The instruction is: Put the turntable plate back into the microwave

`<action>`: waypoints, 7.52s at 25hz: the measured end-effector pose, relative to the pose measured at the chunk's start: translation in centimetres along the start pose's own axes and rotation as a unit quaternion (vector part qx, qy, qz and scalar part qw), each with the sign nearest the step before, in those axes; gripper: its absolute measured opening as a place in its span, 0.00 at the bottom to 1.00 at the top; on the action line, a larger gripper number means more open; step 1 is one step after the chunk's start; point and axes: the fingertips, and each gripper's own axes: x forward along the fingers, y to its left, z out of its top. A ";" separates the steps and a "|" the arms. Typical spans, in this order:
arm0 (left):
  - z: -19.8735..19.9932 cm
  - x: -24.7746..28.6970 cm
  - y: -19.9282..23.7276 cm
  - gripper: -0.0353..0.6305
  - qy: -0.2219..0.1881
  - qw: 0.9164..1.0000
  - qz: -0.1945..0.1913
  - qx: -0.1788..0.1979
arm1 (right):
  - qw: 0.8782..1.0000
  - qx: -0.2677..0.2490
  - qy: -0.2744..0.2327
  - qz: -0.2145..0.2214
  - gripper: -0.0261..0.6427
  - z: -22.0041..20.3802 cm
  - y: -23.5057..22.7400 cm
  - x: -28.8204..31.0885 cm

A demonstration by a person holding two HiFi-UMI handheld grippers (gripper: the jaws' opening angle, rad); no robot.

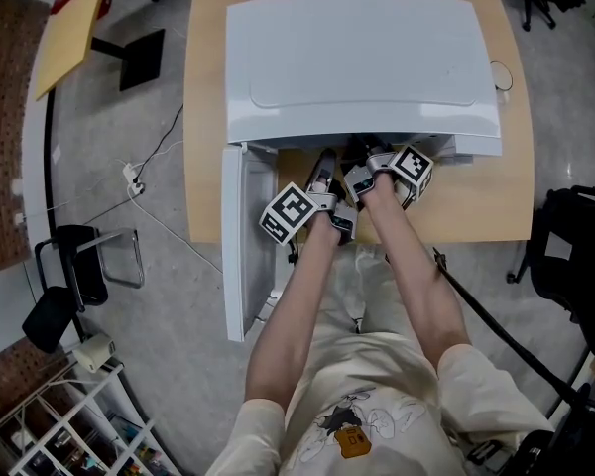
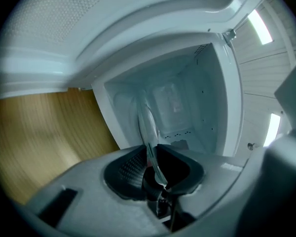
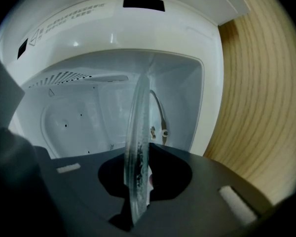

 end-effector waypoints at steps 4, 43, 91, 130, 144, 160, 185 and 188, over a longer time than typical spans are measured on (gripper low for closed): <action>0.2 -0.1 -0.3 0.14 -0.005 1.000 0.000 -0.031 | 1.000 -0.006 0.003 0.009 0.09 -0.1 0.3 0.0; -1.0 0.4 -0.9 0.20 0.047 0.996 -0.003 0.069 | 1.000 -0.008 0.022 0.015 0.12 0.0 1.1 -4.3; -0.6 1.2 1.5 0.15 0.036 0.997 0.033 0.062 | 0.997 -0.034 -0.040 -0.065 0.42 1.4 0.6 -1.9; -0.3 4.3 2.4 0.12 0.054 0.998 0.034 0.013 | 0.982 -0.157 0.068 -0.084 0.04 -0.6 -0.2 -3.7; -0.9 3.4 2.6 0.17 0.069 0.995 0.041 0.057 | 0.971 -0.180 0.103 -0.119 0.04 -0.5 -2.2 -2.5; -2.0 -0.7 -2.9 0.05 0.075 0.965 0.045 0.247 | 0.949 -0.283 0.120 -0.067 0.04 -2.3 4.1 -6.3; -7.3 -11.9 -10.4 0.05 0.025 0.879 0.043 0.475 | 0.770 -0.611 0.148 -0.109 0.05 -7.8 8.5 -17.5; -7.7 -11.9 -10.6 0.05 0.026 0.878 0.041 0.476 | 0.775 -0.604 0.151 -0.107 0.05 -7.9 8.6 -17.7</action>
